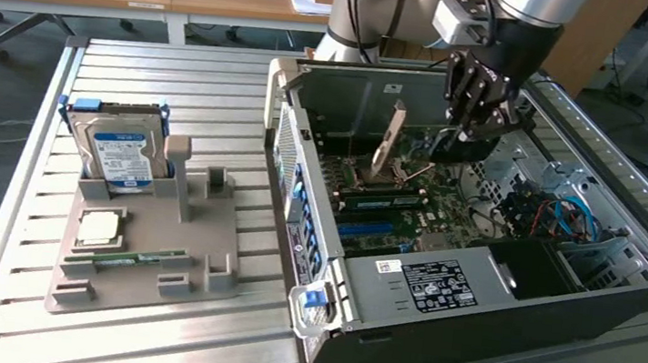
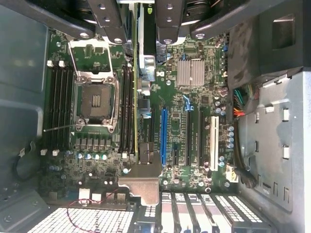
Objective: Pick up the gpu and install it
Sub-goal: 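Insert the gpu into the slot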
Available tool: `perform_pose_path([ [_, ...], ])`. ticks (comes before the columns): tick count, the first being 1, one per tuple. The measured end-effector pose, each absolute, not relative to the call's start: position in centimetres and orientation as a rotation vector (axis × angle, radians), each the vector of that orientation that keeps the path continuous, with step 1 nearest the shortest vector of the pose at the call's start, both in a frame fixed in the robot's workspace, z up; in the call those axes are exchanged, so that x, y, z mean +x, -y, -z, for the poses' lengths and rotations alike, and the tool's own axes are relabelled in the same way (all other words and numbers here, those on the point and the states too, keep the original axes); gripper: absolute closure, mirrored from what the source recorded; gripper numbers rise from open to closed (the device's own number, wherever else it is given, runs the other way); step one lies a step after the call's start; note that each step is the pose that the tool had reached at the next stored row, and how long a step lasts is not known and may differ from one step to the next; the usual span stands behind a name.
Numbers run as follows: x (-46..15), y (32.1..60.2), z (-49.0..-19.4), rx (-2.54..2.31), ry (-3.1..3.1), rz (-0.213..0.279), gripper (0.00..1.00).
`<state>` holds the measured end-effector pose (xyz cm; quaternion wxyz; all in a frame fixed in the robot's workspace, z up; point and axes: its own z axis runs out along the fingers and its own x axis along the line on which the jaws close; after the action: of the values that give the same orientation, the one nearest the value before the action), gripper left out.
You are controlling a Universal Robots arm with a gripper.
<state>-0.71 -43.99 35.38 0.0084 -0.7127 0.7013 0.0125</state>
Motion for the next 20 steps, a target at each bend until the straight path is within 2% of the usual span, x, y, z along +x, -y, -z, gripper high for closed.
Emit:
perform_pose_path([
  [20, -2.3, 44.3, -32.8, -2.223, -2.187, -0.029, 0.73],
])
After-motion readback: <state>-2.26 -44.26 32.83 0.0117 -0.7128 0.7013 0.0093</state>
